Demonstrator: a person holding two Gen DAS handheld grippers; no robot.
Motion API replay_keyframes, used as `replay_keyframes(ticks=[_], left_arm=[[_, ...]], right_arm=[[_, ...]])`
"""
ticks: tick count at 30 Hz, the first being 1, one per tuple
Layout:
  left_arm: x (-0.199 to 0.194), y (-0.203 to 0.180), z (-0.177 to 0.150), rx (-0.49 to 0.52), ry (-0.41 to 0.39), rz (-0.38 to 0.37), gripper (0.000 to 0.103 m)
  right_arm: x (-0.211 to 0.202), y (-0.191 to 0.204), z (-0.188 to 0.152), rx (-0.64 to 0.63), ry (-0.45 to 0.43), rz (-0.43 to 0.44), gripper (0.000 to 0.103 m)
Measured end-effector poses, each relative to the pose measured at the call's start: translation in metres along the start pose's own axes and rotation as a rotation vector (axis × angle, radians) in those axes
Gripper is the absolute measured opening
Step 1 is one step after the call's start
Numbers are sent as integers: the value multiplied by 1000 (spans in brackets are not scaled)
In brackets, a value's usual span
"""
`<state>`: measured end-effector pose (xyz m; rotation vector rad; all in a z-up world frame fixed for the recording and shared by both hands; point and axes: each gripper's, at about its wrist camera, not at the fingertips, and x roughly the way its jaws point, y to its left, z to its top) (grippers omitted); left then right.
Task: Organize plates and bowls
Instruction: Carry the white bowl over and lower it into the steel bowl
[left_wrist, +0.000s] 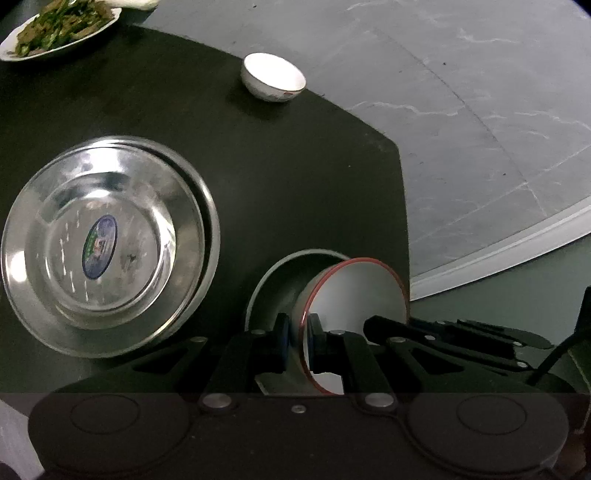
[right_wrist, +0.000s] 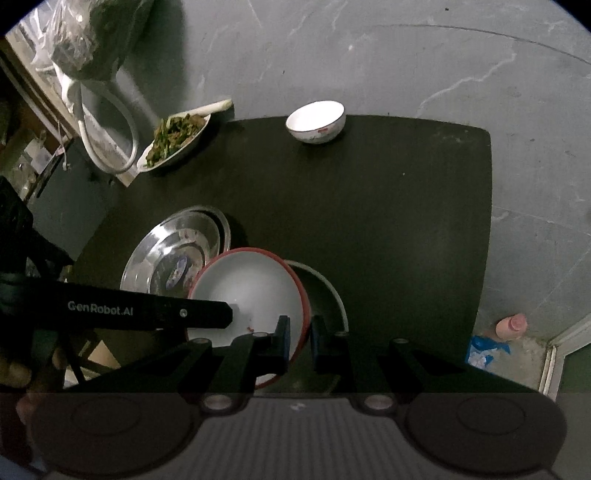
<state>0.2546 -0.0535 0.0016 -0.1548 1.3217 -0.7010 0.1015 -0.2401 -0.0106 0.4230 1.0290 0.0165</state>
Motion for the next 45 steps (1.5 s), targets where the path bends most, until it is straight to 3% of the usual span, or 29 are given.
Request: replay_keyframes(ticks=[10, 29, 34, 36, 42, 43, 45], left_arm=[[7, 6, -13, -53, 18, 49, 9], [5, -5, -20, -76, -35, 116, 16], [1, -9, -25, -88, -49, 129, 27], [-4, -13, -26, -86, -64, 131, 34], [-18, -19, -24, -72, -83, 147, 38], [-21, -19, -23, -69, -87, 152, 41], [-27, -19, -20, -60, -104, 180, 57]], right_arm=[[14, 2, 0, -52, 56, 9, 13], [27, -3, -2, -94, 105, 55, 16], [21, -5, -4, -115, 98, 86, 21], [16, -5, -5, -128, 81, 89, 36], [2, -12, -2, -123, 55, 117, 38], [1, -12, -2, -123, 51, 118, 38], [-2, -13, -1, -120, 43, 120, 40]])
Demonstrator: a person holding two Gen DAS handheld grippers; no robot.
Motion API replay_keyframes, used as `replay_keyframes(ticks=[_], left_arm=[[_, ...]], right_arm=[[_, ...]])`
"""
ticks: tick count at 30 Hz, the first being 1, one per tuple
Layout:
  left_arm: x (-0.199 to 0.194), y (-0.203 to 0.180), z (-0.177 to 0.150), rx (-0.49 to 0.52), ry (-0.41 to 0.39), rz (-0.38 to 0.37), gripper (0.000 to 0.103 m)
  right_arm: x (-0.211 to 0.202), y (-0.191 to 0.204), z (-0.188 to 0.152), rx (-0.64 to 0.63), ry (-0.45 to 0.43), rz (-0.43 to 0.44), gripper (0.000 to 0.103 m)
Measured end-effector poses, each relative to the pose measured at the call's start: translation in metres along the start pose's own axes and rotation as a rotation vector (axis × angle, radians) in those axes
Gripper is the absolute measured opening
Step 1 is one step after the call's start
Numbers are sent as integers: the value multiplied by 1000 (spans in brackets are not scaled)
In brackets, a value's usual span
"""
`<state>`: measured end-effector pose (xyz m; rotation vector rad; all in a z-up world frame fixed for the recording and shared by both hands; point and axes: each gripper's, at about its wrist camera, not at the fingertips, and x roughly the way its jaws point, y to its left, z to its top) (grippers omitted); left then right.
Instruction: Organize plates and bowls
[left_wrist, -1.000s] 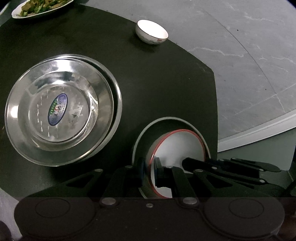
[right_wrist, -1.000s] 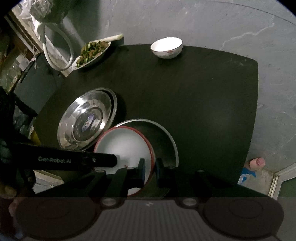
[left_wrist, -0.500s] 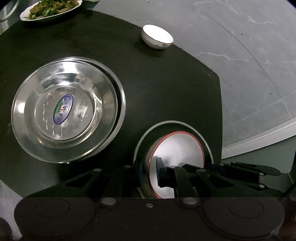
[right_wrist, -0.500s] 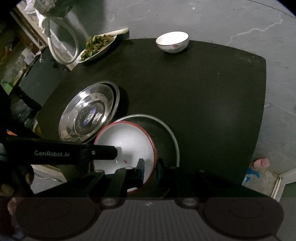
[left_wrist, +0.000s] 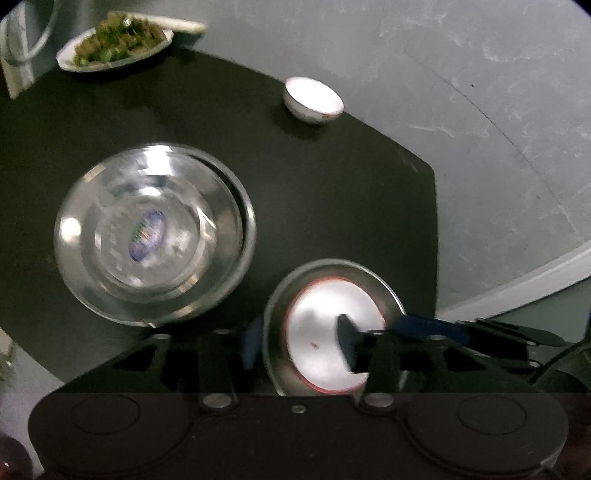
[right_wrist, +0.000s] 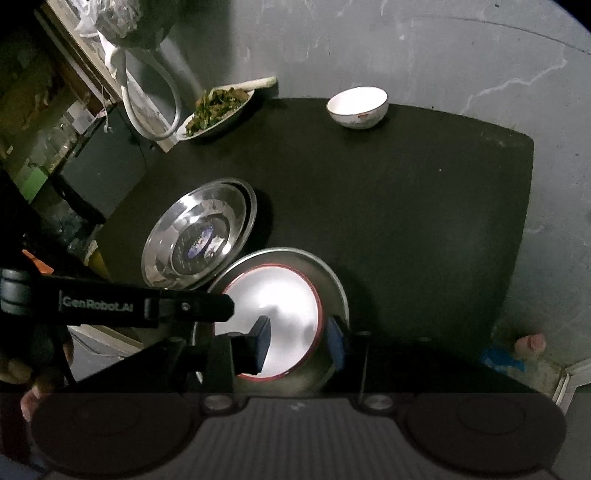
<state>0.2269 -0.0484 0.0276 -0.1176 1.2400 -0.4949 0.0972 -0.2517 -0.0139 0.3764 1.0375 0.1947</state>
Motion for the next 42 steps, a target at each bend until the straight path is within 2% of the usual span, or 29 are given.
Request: replay_keyframes(ticks=[1, 4, 6, 7, 10, 11, 12, 14, 20, 24, 29, 34, 38, 42], left_arm=[[-3, 2, 3, 2, -12, 9, 58], [-7, 9, 15, -5, -34, 5, 62], [-7, 12, 25, -5, -59, 21, 78], [-7, 14, 31, -3, -74, 36, 80], [-3, 22, 53, 3, -113, 73, 92], [0, 24, 62, 2, -123, 84, 96], [2, 27, 70, 3, -131, 91, 98], [10, 34, 89, 3, -144, 102, 99], [43, 50, 139, -46, -159, 105, 102], [67, 55, 171, -64, -161, 90, 102], [99, 54, 206, -74, -170, 69, 102], [129, 60, 227, -141, -151, 60, 102], [148, 59, 236, -150, -138, 58, 101], [160, 56, 240, -160, -125, 27, 89]], right_arm=[[-1, 0, 1, 3, -5, 1, 41], [-6, 1, 4, 5, -29, -17, 52], [-8, 1, 9, 0, -47, -42, 60], [-8, 1, 12, 2, -55, -54, 62], [-6, 0, 22, 6, -78, -92, 82], [-4, -1, 26, 2, -90, -116, 92], [-2, -1, 30, -3, -99, -140, 98], [4, -4, 38, -7, -102, -181, 102], [32, -21, 70, 31, -84, -313, 103], [52, -35, 97, 74, -120, -392, 103], [75, -53, 138, 127, -197, -394, 103], [108, -60, 170, 128, -224, -379, 101], [128, -62, 184, 100, -216, -385, 93], [141, -66, 193, 84, -201, -367, 83]])
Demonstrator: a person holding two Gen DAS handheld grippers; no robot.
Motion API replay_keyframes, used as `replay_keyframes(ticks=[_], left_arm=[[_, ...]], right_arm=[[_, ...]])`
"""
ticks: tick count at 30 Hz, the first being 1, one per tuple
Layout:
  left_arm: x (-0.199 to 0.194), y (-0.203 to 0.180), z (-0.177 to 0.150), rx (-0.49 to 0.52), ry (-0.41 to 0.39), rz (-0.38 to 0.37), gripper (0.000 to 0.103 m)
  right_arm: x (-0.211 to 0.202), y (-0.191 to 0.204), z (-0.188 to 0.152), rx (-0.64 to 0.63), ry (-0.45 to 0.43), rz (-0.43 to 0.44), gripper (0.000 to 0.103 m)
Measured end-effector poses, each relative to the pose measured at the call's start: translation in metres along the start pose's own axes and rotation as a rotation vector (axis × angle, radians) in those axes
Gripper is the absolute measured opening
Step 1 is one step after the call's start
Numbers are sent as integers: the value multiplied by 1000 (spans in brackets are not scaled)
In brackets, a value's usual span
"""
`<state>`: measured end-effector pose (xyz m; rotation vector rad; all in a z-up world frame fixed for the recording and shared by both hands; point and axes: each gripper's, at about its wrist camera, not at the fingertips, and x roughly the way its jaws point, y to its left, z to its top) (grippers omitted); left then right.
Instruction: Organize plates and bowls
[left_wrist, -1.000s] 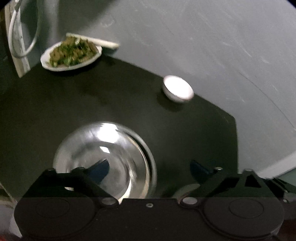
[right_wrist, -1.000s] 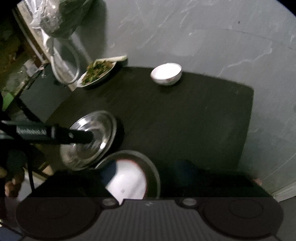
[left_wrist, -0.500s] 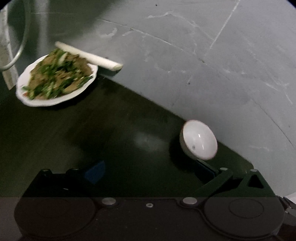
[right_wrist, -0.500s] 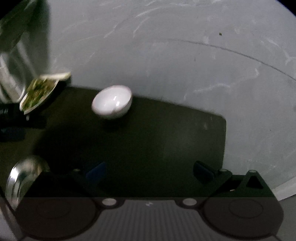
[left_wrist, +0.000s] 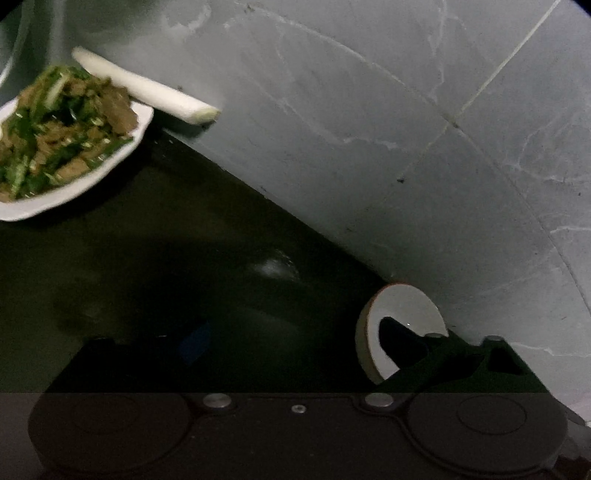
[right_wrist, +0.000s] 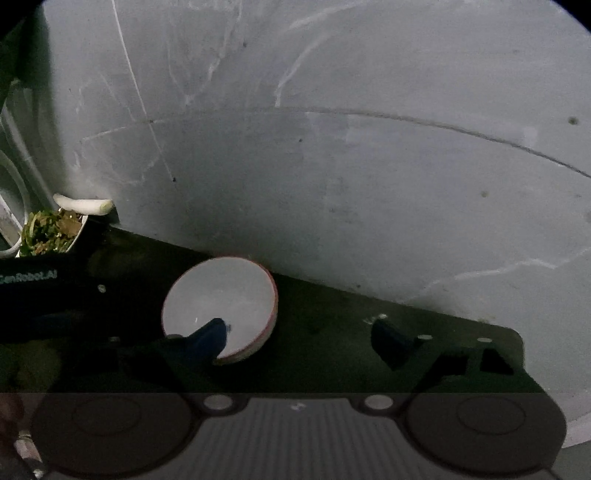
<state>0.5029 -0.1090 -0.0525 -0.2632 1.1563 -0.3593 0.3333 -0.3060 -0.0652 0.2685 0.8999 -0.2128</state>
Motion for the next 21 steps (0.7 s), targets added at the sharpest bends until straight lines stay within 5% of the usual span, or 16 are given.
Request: replay_keyframes(ticks=[4, 12, 17, 21], left_arm=[[5, -7, -4, 7, 6, -18, 78], [12, -17, -12, 29, 9, -70, 38], [16, -19, -14, 26, 4, -98, 28], [15, -17, -17, 28, -3, -116, 22]], right_arm=[[13, -2, 3, 3, 23, 36, 72], [25, -7, 9, 17, 48, 131, 40], [29, -7, 12, 22, 62, 180, 27], [34, -9, 12, 62, 80, 217, 27]])
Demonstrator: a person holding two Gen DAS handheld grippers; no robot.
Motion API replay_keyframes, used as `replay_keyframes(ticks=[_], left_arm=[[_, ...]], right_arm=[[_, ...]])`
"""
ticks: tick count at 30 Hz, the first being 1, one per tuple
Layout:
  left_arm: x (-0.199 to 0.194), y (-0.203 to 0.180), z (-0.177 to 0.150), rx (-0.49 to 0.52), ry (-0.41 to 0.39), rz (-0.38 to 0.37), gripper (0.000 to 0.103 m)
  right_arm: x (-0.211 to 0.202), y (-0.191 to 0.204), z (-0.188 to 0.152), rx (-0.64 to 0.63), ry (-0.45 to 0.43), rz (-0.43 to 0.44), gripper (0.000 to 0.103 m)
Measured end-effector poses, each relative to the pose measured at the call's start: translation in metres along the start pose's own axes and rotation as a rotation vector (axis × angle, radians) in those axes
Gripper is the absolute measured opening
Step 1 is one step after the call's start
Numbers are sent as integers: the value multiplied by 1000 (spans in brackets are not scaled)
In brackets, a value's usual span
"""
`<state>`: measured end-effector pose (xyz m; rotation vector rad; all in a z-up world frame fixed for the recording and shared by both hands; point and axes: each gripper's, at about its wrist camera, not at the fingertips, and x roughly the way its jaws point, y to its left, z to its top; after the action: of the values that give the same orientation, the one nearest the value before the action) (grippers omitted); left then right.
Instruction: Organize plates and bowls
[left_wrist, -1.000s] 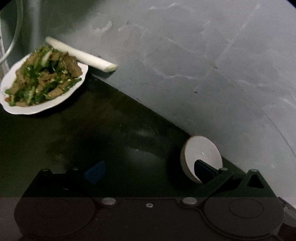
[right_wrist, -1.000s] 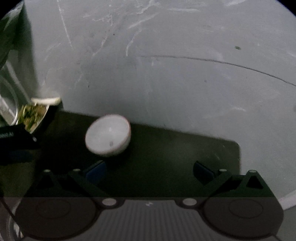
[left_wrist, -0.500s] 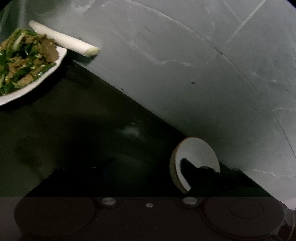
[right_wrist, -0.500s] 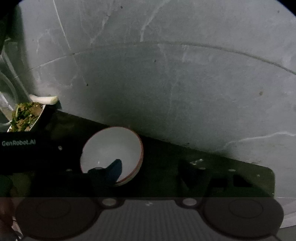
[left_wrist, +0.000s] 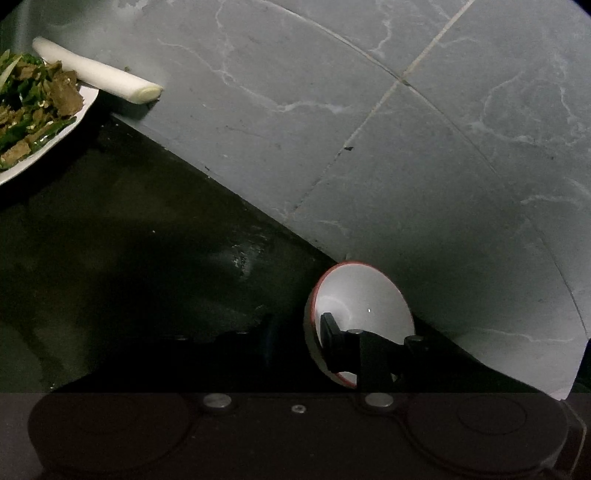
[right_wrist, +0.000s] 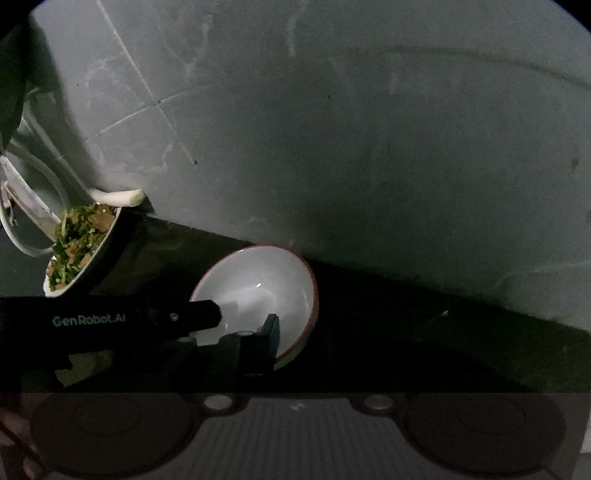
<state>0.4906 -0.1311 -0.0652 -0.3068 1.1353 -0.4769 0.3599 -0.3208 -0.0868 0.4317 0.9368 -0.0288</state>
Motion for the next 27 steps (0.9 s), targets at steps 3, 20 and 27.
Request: replay_keyframes(ticks=[3, 20, 27], left_arm=[[-1, 0, 1, -5, 3, -31, 9], [-78, -19, -51, 0, -74, -19, 6], [-128, -26, -86, -39, -100, -24, 6]], right_arm=[[2, -1, -1, 20, 4, 18, 25], [-56, 9, -36, 17, -26, 74, 18], [-105, 23, -59, -44, -48, 108, 18]])
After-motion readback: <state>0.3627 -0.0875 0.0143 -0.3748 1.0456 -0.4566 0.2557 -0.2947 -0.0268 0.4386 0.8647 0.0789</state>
